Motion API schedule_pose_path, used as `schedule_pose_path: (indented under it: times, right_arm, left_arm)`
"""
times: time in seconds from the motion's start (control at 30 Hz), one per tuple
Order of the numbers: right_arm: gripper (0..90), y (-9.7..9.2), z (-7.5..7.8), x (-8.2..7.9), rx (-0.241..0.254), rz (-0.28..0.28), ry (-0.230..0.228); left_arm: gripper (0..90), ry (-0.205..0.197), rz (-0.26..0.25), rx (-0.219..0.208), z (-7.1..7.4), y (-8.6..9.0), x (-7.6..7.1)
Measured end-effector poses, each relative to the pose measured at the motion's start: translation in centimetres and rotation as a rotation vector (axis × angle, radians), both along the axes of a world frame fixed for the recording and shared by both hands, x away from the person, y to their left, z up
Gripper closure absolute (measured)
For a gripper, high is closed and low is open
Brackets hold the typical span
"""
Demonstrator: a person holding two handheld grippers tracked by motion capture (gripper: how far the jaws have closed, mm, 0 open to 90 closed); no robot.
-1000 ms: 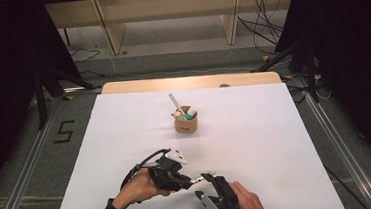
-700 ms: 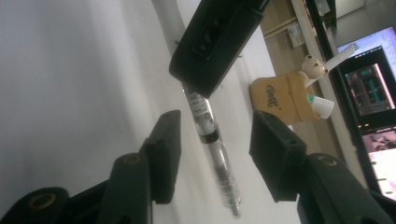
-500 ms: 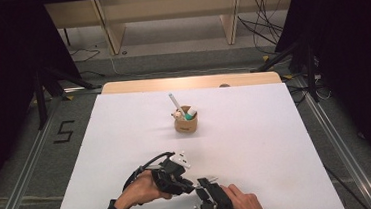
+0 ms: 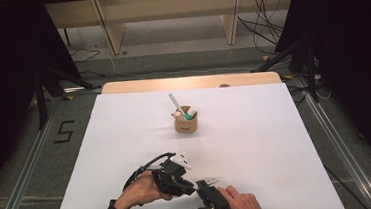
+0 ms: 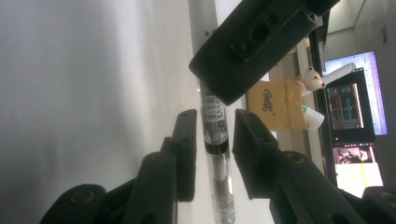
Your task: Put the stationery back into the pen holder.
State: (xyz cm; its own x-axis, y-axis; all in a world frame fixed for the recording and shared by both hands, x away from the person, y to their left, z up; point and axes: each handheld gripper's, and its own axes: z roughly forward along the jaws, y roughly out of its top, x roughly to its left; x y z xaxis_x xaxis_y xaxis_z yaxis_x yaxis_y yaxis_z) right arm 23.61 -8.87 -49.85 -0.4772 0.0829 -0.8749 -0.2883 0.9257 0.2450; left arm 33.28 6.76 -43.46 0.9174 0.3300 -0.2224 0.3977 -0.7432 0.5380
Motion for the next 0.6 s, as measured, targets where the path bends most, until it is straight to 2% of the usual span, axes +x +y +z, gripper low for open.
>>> schedule_pose_path:
  times: [0.27,0.37,0.43,0.6]
  right_arm:
    - [75.9,0.22,-0.23,-0.25,-0.046,0.009,-0.025]
    - [78.4,0.26,-0.35,-0.27,-0.048,0.011,-0.034]
    - [78.9,0.25,-0.4,-0.26,-0.069,0.019,-0.037]
    - [79.4,0.23,-0.38,-0.25,-0.073,0.022,-0.038]
  left_arm:
    - [78.6,0.007,0.0,-0.002,-0.04,-0.03,0.0]
    - [78.6,0.01,0.004,-0.003,-0.12,-0.09,0.0]
    - [78.5,0.015,0.006,-0.002,-0.16,-0.1,0.0]
    - [77.3,0.022,0.009,-0.015,-0.12,0.04,0.12]
